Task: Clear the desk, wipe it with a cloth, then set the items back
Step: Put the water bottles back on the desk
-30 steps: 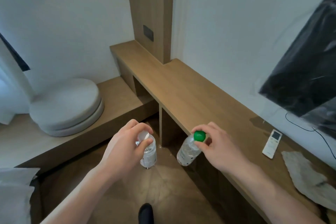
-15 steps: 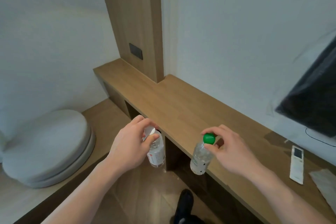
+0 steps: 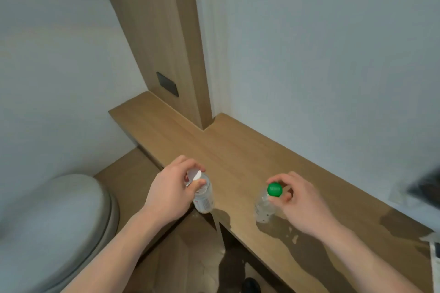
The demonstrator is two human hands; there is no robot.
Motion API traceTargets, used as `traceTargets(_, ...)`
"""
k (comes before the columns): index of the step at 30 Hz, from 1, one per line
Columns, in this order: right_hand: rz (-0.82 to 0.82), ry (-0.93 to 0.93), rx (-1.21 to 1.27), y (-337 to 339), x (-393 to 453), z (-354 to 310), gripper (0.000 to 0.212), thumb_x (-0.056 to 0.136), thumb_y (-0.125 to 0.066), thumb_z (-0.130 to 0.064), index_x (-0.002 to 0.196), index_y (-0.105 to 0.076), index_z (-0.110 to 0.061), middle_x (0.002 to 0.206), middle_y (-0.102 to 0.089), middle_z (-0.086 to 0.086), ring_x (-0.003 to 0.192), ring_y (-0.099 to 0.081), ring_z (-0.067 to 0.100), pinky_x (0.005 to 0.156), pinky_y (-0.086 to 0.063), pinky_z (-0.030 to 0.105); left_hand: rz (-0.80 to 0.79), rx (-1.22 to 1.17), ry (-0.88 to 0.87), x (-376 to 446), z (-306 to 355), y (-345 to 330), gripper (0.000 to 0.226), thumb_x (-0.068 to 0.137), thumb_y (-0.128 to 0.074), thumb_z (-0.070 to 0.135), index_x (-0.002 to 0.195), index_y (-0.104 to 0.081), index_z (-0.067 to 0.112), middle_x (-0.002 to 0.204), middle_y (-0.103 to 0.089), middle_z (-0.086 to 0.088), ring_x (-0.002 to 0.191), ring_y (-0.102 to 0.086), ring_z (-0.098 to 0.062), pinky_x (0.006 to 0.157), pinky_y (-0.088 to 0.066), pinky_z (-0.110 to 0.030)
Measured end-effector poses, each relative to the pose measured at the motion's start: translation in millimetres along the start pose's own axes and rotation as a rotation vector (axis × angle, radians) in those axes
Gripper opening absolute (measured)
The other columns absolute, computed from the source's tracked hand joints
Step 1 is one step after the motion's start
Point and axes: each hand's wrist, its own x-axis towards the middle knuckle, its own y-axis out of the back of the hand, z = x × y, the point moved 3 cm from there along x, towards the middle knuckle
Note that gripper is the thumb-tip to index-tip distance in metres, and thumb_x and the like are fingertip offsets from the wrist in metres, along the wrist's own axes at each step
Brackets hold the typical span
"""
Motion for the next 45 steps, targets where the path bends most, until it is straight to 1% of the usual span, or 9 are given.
traceTargets(4,0.040,-0.045,0.023,1.9,29.5,7.5,0.026,0.092,-0.076,-0.036,0.109,-0.061,-0.048,0.104,-0.056,-0.024,0.083,-0.060,0.001,0.073,-0.049,0.018,-0.071,0.027,-0.003,55.7,-13.4,-16.0,0.014,0.093,-0.072,0.041,0.106,-0.066,0.043,0.099,-0.056,0.022,0.084,-0.058,-0.002,0.072,-0.051,-0.025)
traceTargets(11,0.116,-0.142,0.018,5.5,73.2,16.8,0.028,0.091,-0.076,-0.037,0.105,-0.058,-0.054,0.102,-0.057,-0.024,0.080,-0.060,0.001,0.076,-0.049,0.021,-0.184,0.114,-0.122,172.3,-37.4,-43.4,0.017,0.092,-0.072,0.047,0.106,-0.067,0.041,0.101,-0.057,0.021,0.083,-0.060,-0.004,0.073,-0.057,-0.033)
traceTargets(15,0.201,-0.218,0.023,5.0,98.1,19.4,0.032,0.088,-0.079,-0.033,0.101,-0.059,-0.055,0.099,-0.059,-0.024,0.074,-0.061,0.000,0.074,-0.049,0.025,-0.255,0.180,-0.221,242.7,-45.6,-63.1,0.018,0.090,-0.074,0.044,0.106,-0.066,0.038,0.099,-0.055,0.019,0.084,-0.060,-0.010,0.070,-0.048,-0.033)
traceTargets(21,0.357,-0.217,0.007,-3.3,148.2,18.2,0.041,0.081,-0.085,-0.016,0.098,-0.064,-0.047,0.093,-0.063,-0.016,0.083,-0.061,0.009,0.070,-0.046,0.027,-0.328,0.242,-0.315,348.7,-52.2,-88.4,0.019,0.091,-0.073,0.038,0.108,-0.066,0.035,0.108,-0.061,0.012,0.100,-0.063,-0.018,0.078,-0.051,-0.035)
traceTargets(25,0.388,-0.308,0.022,-5.0,183.0,10.5,0.037,0.082,-0.084,-0.017,0.096,-0.063,-0.044,0.097,-0.063,-0.020,0.078,-0.061,0.003,0.071,-0.044,0.023,-0.361,0.252,-0.314,402.9,-57.9,-105.8,0.019,0.091,-0.072,0.032,0.109,-0.066,0.033,0.111,-0.061,0.007,0.102,-0.064,-0.022,0.083,-0.056,-0.038)
traceTargets(30,0.385,-0.341,0.026,-8.3,231.9,2.5,0.028,0.088,-0.078,-0.024,0.101,-0.063,-0.045,0.101,-0.060,-0.021,0.083,-0.063,0.002,0.081,-0.052,0.027,-0.370,0.297,-0.310,454.2,-61.3,-123.7,0.025,0.088,-0.070,0.021,0.111,-0.068,0.030,0.115,-0.060,0.000,0.107,-0.065,-0.028,0.083,-0.049,-0.035)
traceTargets(33,0.397,-0.339,0.013,-9.6,264.6,-6.0,0.027,0.088,-0.075,-0.021,0.102,-0.066,-0.042,0.101,-0.060,-0.019,0.080,-0.062,0.002,0.080,-0.050,0.026,-0.387,0.299,-0.275,476.3,-66.4,-134.0,0.028,0.086,-0.072,0.020,0.111,-0.067,0.030,0.117,-0.060,0.000,0.110,-0.065,-0.029,0.088,-0.051,-0.036)
traceTargets(38,0.379,-0.289,0.014,-16.1,324.7,-10.8,0.035,0.087,-0.074,-0.014,0.100,-0.061,-0.044,0.103,-0.059,-0.012,0.076,-0.061,0.007,0.081,-0.053,0.033,-0.384,0.317,-0.267,501.6,-72.1,-148.2,0.028,0.088,-0.068,0.018,0.115,-0.067,0.026,0.121,-0.060,-0.006,0.112,-0.065,-0.032,0.094,-0.053,-0.038)
traceTargets(45,0.343,-0.330,0.046,-32.5,408.6,-18.6,0.028,0.091,-0.065,-0.017,0.103,-0.062,-0.043,0.111,-0.058,-0.012,0.085,-0.065,0.010,0.083,-0.046,0.027,-0.367,0.263,-0.219,523.4,-88.9,-158.2,0.032,0.092,-0.062,0.013,0.122,-0.065,0.025,0.123,-0.059,-0.006,0.113,-0.065,-0.032,0.093,-0.052,-0.040)
